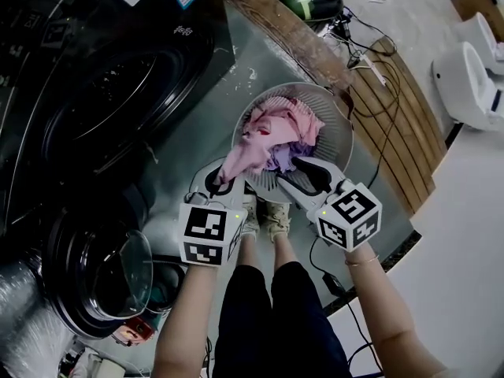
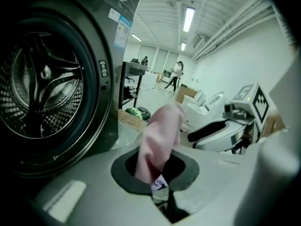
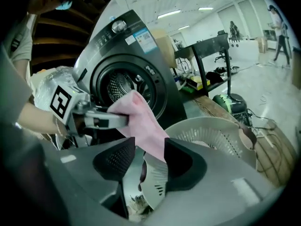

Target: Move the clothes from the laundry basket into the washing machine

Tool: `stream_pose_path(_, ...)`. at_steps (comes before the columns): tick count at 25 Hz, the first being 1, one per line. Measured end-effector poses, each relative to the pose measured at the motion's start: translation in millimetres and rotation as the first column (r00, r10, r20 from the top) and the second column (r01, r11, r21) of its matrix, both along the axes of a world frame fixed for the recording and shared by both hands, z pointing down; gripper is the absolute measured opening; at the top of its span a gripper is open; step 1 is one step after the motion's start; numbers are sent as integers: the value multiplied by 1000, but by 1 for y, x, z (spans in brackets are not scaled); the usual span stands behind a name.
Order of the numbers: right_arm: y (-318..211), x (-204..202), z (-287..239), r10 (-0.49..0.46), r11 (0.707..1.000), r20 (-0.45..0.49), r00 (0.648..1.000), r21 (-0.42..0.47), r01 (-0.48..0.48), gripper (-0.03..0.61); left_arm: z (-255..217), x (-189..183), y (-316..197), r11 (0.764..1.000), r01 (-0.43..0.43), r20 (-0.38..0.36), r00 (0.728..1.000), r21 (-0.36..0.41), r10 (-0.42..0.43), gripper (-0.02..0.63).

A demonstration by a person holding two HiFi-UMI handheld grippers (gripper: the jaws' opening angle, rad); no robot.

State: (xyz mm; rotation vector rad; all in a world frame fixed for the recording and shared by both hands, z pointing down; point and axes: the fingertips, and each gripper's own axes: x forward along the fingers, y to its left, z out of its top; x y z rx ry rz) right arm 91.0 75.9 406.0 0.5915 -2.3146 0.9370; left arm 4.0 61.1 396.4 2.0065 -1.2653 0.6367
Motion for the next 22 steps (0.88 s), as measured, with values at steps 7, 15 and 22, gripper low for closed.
stream_pose_path(7,-9,-2,104,-9,1000,-242,970,16,13,298,-25,-46,22,999,54,15,998,1,-54,17)
stream_pose_path(15,-21,10,212,-11,996,-457,890,-82,-30,331,-41,-80,46,994,107,-8,994,6,-107,17)
stream_pose_path(22,-26,15,233,-51,998,-498,865,-63,22,35,-27,-91,49,992,124,3,992,19,-125,17)
